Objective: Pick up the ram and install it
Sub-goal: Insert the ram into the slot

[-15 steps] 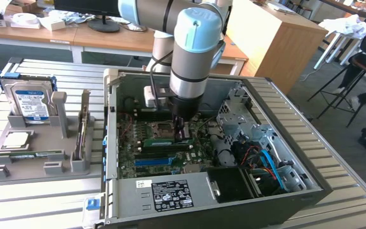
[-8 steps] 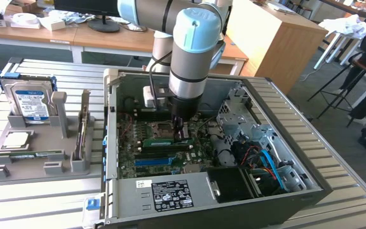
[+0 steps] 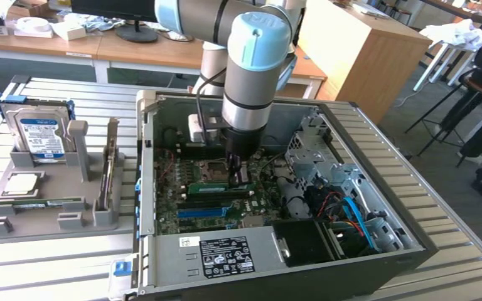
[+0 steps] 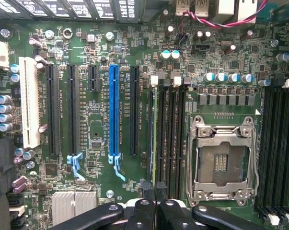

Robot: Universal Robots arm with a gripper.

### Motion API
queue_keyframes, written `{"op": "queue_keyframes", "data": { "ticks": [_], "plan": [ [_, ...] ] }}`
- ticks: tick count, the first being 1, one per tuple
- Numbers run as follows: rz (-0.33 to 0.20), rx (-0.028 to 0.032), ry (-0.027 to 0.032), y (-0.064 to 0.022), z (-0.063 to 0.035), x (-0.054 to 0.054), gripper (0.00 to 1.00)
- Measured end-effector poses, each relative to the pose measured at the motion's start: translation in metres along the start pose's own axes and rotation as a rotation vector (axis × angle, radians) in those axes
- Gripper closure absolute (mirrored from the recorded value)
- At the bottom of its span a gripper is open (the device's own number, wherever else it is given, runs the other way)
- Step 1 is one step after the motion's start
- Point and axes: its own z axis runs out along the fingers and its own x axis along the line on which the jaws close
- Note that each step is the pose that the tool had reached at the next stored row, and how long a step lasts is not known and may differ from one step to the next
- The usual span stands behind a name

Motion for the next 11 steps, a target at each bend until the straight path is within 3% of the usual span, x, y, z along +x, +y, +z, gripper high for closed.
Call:
{"op": "queue_keyframes", "data": {
  "ticks": [11],
  "plan": [
    [0.000,-0.0001,0.0002,0.0004,0.0036,0.0002,0.88]
  ]
}}
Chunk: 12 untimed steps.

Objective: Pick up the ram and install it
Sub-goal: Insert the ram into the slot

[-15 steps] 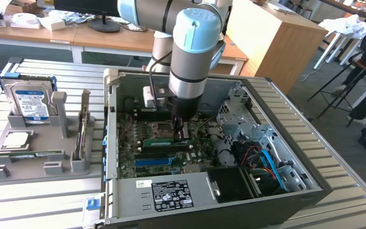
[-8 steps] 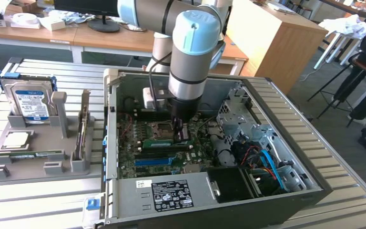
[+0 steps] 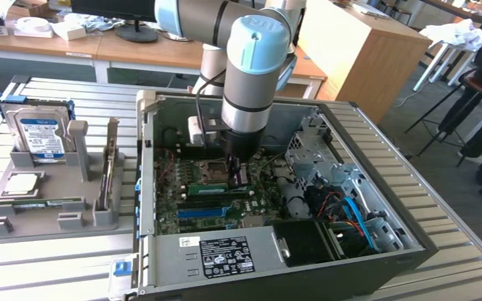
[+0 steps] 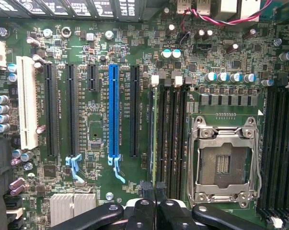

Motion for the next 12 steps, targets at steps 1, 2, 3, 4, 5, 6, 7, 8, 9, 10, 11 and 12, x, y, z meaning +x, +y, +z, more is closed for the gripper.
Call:
{"op": "queue_keyframes", "data": {
  "ticks": [1,2,3,4,5,6,7,8,9,10,11,12],
  "plan": [
    [0.000,0.0000,0.0000,0.0000,0.0000,0.0000,0.88],
    [0.000,0.0000,0.0000,0.0001,0.0000,0.0000,0.88],
    [0.000,0.0000,0.0000,0.0001,0.0001,0.0000,0.88],
    [0.000,0.0000,0.0000,0.0002,0.0001,0.0000,0.88],
    [0.000,0.0000,0.0000,0.0002,0.0001,0.0000,0.88],
    [0.000,0.0000,0.0000,0.0002,0.0002,0.0000,0.88],
    [0.000,0.0000,0.0000,0.0002,0.0002,0.0000,0.88],
    [0.000,0.0000,0.0000,0.0003,0.0003,0.0000,0.88],
    [0.000,0.0000,0.0000,0.0003,0.0003,0.0000,0.88],
    [0.000,0.0000,0.0000,0.0003,0.0003,0.0000,0.88],
    [0.000,0.0001,0.0000,0.0004,0.0003,0.0000,0.88],
    [0.000,0.0000,0.0000,0.0005,0.0003,0.0000,0.88]
  ]
}}
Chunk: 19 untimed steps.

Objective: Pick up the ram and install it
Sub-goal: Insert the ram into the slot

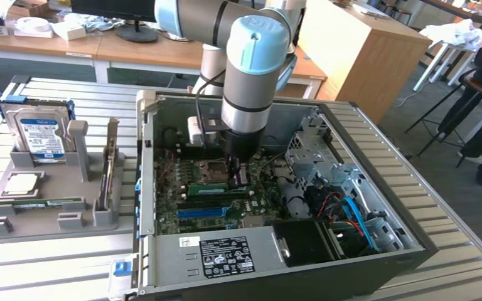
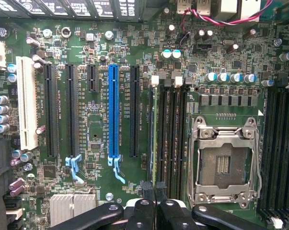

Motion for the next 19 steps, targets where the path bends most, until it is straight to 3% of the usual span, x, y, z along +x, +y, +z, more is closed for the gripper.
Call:
{"op": "queue_keyframes", "data": {
  "ticks": [19],
  "plan": [
    [0.003,0.0001,0.0004,0.0010,0.0029,0.0002,0.88]
  ]
}}
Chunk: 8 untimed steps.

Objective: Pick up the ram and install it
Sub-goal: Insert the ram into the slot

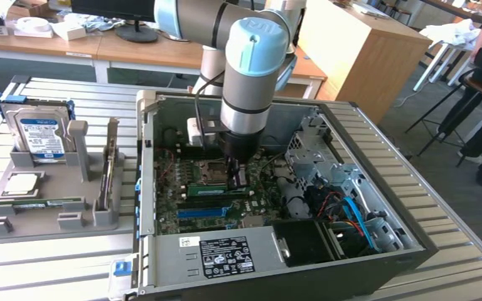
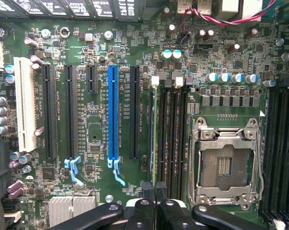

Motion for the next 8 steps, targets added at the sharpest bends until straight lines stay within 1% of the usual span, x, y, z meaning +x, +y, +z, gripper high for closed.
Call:
{"op": "queue_keyframes", "data": {
  "ticks": [8],
  "plan": [
    [0.000,-0.0001,0.0004,0.0001,0.0010,0.0001,0.88]
  ]
}}
